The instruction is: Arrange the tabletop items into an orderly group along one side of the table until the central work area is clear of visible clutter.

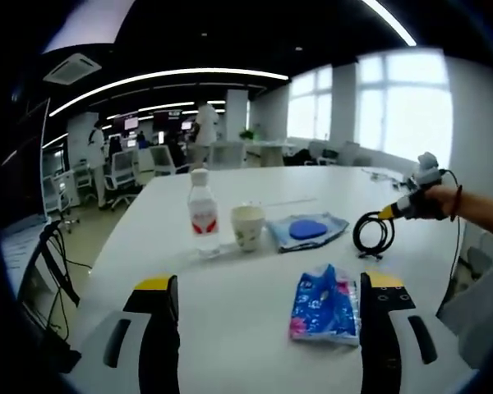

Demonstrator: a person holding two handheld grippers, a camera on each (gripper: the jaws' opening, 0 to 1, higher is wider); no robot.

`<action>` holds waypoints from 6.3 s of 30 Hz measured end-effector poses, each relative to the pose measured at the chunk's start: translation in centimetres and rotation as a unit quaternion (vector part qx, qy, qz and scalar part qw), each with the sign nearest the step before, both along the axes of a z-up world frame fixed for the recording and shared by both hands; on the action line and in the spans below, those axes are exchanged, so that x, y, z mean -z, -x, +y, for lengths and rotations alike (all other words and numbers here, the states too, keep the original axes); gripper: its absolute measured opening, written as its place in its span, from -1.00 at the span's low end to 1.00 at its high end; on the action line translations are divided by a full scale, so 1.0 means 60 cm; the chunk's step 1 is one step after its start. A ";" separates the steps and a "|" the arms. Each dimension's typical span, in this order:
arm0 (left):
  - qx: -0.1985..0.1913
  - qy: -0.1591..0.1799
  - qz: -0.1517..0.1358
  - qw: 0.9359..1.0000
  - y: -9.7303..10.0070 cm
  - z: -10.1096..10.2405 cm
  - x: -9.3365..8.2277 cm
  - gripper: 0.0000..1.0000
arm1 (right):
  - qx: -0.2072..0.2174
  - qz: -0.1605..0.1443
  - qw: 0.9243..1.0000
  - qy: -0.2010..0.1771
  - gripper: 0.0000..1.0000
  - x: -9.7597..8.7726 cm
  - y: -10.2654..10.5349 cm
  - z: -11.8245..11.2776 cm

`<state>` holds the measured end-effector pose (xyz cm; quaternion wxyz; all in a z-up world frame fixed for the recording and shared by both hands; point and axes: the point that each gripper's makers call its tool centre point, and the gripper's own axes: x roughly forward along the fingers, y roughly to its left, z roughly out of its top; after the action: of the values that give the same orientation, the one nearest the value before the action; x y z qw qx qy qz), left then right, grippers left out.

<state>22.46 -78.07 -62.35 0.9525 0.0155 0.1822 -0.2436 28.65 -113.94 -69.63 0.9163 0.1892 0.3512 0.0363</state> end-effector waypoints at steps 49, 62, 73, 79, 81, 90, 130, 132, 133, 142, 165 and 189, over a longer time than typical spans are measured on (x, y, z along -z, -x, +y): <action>-0.025 0.012 0.022 0.999 0.003 0.013 0.010 0.74 | 0.004 -0.021 1.000 0.023 -0.09 0.040 -0.006 -0.002; -0.019 -0.002 0.031 0.999 0.012 0.008 0.017 0.82 | -0.166 -0.080 0.983 0.020 0.27 -0.010 0.029 0.128; 0.020 -0.019 0.029 0.999 0.017 -0.016 0.032 0.80 | -0.245 -0.104 0.964 0.020 0.29 -0.033 0.055 0.218; 0.035 -0.014 0.041 0.998 0.017 -0.034 0.044 0.78 | -0.265 -0.099 0.958 0.048 0.24 -0.016 0.058 0.234; 0.038 -0.017 0.044 0.998 0.019 -0.043 0.047 0.78 | -0.273 -0.097 0.955 0.055 0.23 -0.009 0.057 0.238; 0.003 0.003 0.071 0.997 0.045 -0.075 0.067 0.70 | -0.353 -0.112 0.923 0.106 0.08 0.017 0.063 0.267; -0.101 0.019 0.238 0.966 0.095 -0.126 0.215 -0.33 | -0.452 -0.097 0.874 0.149 -0.77 0.106 0.064 0.312; -0.104 0.014 0.240 0.965 0.096 -0.124 0.217 -0.40 | -0.458 -0.094 0.871 0.152 -0.86 0.109 0.068 0.314; -0.108 0.019 0.242 0.964 0.096 -0.124 0.218 -0.41 | -0.463 -0.090 0.868 0.156 -0.92 0.113 0.071 0.313; -0.092 0.034 0.249 0.963 0.102 -0.133 0.216 -0.87 | -0.467 -0.087 0.867 0.149 -0.97 0.113 0.083 0.314; -0.080 0.071 0.269 0.957 0.107 -0.149 0.188 -0.95 | -0.464 -0.086 0.856 0.209 -1.00 0.078 0.111 0.283; -0.005 0.122 0.265 0.956 0.072 -0.230 0.101 -0.97 | -0.380 -0.061 0.908 0.167 -1.00 -0.010 0.117 0.179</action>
<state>18.13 -91.88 -68.41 0.8656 -0.1666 0.3974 -0.2549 21.64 -103.22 -69.03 0.8709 -0.1170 0.3413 0.3338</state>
